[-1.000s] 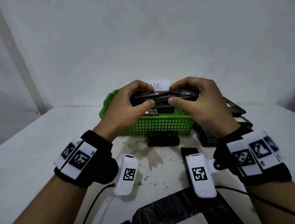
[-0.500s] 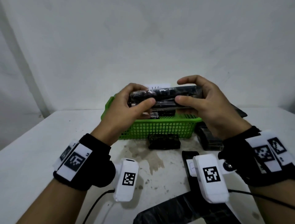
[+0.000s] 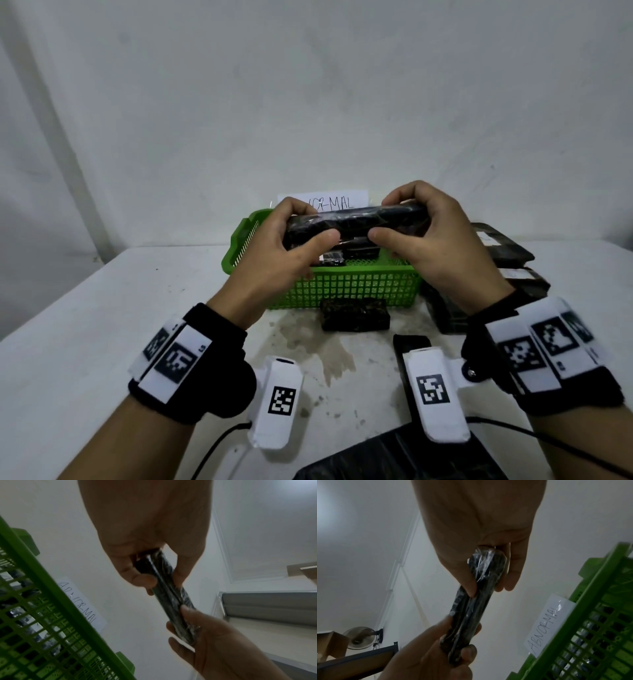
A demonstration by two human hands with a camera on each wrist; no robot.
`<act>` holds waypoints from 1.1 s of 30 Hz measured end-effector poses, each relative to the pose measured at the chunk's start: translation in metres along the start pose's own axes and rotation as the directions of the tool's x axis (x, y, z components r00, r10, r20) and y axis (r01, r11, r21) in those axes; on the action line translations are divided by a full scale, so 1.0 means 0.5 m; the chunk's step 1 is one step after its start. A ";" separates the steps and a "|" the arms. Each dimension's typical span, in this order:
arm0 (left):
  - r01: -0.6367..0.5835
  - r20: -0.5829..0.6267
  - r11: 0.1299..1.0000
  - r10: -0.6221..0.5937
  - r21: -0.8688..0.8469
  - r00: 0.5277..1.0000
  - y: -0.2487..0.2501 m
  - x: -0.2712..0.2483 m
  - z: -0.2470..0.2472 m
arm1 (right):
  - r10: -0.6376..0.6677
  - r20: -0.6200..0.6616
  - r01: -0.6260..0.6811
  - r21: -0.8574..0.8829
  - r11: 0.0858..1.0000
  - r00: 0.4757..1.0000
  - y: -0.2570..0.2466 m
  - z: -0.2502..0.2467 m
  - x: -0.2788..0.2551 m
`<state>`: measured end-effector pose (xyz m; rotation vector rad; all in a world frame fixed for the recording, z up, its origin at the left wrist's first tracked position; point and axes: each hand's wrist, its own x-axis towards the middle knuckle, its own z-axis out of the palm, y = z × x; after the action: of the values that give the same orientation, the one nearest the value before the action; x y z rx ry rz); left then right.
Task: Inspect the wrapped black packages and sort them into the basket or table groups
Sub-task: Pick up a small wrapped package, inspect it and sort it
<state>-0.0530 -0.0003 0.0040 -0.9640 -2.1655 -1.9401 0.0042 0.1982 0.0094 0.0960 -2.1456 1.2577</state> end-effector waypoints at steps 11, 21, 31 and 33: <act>-0.032 0.048 0.999 0.033 -0.016 0.998 0.002 0.003 -0.012 | -0.008 0.141 0.000 0.051 0.999 0.990 -0.013 -0.027 0.003; -0.046 -0.002 0.993 0.047 -0.106 0.999 0.009 0.000 0.009 | -0.007 0.073 0.007 -0.012 1.000 0.997 -0.017 -0.014 0.000; -0.052 0.001 0.998 0.052 -0.017 0.999 0.006 0.002 -0.009 | -0.094 0.081 0.095 -0.008 0.995 0.992 -0.025 -0.011 -0.005; 0.001 0.015 0.998 0.000 -0.055 1.000 0.003 0.005 -0.010 | -0.104 0.096 0.104 0.004 0.995 0.990 -0.026 -0.016 -0.005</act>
<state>-0.0561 -0.0040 0.0076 -0.9893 -2.1310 -2.0098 0.0149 0.1970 0.0205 0.2692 -2.1924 1.2140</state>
